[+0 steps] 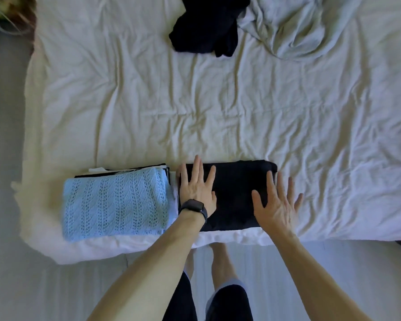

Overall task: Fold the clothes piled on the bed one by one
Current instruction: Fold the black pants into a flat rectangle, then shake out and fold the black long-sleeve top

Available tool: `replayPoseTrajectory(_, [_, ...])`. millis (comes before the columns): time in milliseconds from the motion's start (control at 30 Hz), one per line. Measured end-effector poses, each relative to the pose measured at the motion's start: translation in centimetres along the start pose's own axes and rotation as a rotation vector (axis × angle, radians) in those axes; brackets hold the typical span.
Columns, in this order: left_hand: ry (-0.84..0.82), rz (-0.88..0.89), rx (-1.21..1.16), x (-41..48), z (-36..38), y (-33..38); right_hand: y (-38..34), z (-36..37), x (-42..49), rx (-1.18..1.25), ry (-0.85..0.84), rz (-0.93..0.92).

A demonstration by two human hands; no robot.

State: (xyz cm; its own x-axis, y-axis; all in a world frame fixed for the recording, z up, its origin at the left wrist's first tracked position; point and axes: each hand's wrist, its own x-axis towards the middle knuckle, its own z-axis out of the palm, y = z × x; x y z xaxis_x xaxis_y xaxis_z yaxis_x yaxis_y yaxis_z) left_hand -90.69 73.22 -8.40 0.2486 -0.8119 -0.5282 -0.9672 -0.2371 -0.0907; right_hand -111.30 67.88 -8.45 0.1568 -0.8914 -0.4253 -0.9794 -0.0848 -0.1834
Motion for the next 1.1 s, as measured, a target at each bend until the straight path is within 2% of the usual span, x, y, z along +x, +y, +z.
replayPoseTrajectory(133, [0.065, 0.107, -0.180, -3.7, -6.7, -2.8, -2.5, -7.6, -5.3, 0.017, 0.171, -0.232])
replayPoseTrajectory(267, [0.175, 0.070, -0.296, -9.0, -12.0, -7.7, -6.6, -13.6, -10.6, 0.107, 0.363, -0.351])
replayPoseTrajectory(400, [0.377, -0.006, -0.401, -16.4, -14.3, -14.3, -11.9, -17.4, -16.2, 0.179, 0.474, -0.484])
replayPoseTrajectory(667, [0.502, -0.189, -0.464, -31.8, -12.3, -28.5, -23.0, -17.2, -28.7, 0.319, 0.420, -0.602])
replayPoseTrajectory(900, [0.550, -0.363, -0.408, -42.2, -11.1, -42.2, -34.4, -17.0, -34.7, 0.211, 0.356, -0.833])
replayPoseTrajectory(1100, [0.577, -0.420, -0.423, -47.3, -9.8, -53.2, -46.4, -15.5, -38.2, 0.168, 0.358, -0.925])
